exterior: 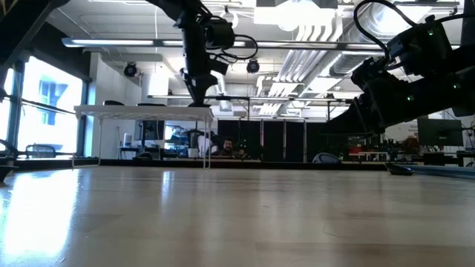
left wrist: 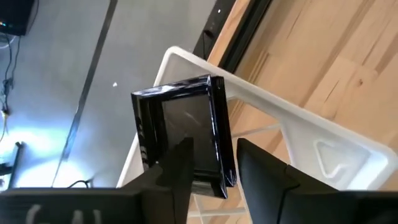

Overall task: Pick & Place Mini shaped plates
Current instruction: Stack the top square plate on top of the square plates on the shelf, then stack the square plate on top of the square plates on the shelf

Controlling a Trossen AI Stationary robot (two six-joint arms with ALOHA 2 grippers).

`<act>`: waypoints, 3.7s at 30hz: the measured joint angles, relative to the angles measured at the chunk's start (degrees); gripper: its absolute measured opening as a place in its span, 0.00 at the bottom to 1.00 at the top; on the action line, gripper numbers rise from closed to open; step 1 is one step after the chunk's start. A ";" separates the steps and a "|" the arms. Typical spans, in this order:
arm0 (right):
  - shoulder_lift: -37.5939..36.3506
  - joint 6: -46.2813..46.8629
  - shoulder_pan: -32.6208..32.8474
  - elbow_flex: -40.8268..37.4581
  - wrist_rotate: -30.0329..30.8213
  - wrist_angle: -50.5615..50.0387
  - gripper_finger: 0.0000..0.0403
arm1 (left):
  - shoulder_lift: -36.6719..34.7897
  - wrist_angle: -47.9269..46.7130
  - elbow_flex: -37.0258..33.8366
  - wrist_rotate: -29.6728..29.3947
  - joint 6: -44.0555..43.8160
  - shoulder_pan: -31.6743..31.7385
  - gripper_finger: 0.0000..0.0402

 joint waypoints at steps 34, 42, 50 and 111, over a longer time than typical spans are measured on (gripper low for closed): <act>-0.02 -0.22 0.00 -0.01 0.11 -0.01 0.01 | -0.15 -2.39 0.02 -2.56 3.06 -2.07 0.22; -0.01 -0.13 0.00 -0.01 -1.92 1.25 0.00 | -0.16 -3.90 0.02 -4.29 3.36 -3.39 0.19; -0.02 -0.20 -0.01 -0.01 -2.89 2.15 0.01 | -5.41 0.81 0.09 7.77 -0.76 -3.70 0.02; -0.02 1.33 -0.02 -0.01 -1.15 2.16 0.02 | -31.19 73.79 -49.95 31.33 -7.93 -11.57 0.00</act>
